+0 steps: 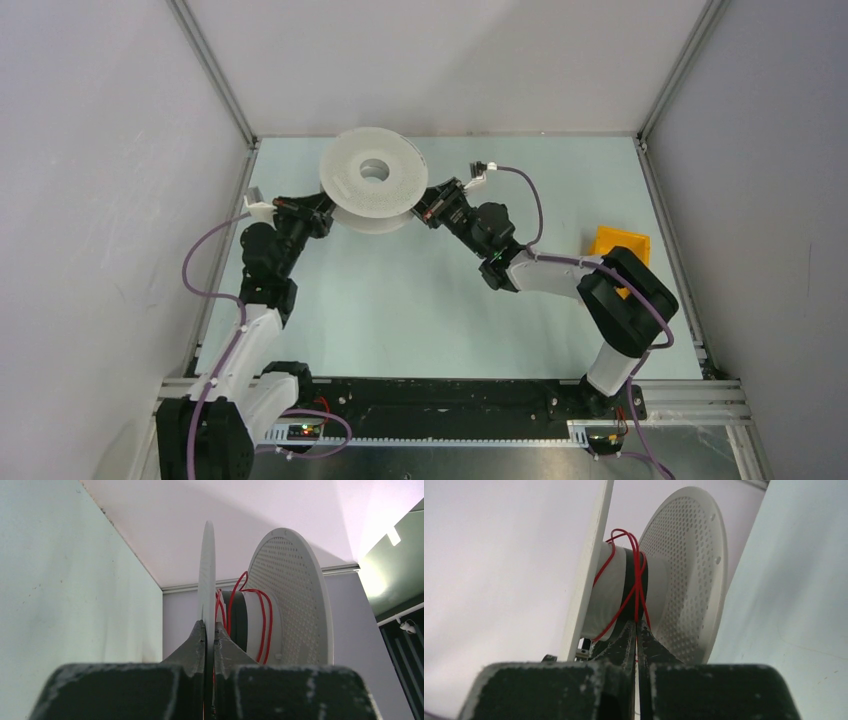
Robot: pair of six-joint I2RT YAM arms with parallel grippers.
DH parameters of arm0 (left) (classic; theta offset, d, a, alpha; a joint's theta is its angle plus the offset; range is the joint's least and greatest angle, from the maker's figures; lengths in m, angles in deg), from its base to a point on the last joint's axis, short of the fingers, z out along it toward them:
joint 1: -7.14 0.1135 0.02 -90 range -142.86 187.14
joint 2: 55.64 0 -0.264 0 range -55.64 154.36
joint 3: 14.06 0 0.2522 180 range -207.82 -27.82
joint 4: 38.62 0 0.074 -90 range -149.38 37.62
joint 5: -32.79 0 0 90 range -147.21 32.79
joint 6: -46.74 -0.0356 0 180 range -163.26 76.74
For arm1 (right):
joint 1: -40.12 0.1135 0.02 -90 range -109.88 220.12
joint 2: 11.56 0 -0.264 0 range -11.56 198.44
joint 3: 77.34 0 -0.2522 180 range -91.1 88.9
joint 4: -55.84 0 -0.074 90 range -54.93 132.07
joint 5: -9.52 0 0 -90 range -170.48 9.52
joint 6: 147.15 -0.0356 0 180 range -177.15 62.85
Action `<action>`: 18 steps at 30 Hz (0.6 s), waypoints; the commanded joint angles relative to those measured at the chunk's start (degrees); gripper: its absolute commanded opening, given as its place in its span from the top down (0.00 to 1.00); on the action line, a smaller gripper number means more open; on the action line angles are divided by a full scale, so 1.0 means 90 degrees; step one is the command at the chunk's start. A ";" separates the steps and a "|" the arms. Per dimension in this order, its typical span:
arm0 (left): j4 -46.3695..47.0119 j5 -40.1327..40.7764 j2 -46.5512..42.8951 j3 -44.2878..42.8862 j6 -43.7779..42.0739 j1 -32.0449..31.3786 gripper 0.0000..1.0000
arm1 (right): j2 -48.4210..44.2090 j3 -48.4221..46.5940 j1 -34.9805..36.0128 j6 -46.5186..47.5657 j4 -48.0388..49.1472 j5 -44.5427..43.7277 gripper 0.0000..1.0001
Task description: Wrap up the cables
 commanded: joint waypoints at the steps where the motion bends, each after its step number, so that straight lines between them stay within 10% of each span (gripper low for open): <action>1: 0.1039 0.0127 -0.0122 -0.0092 0.0472 -0.0191 1.00 | -0.0011 -0.0017 0.0170 0.0172 -0.0184 -0.1258 1.00; 18: 0.1246 0.0227 -0.0033 0.0043 0.0492 -0.0284 1.00 | 0.0190 -0.0436 0.0588 0.0301 -0.0606 -0.1801 1.00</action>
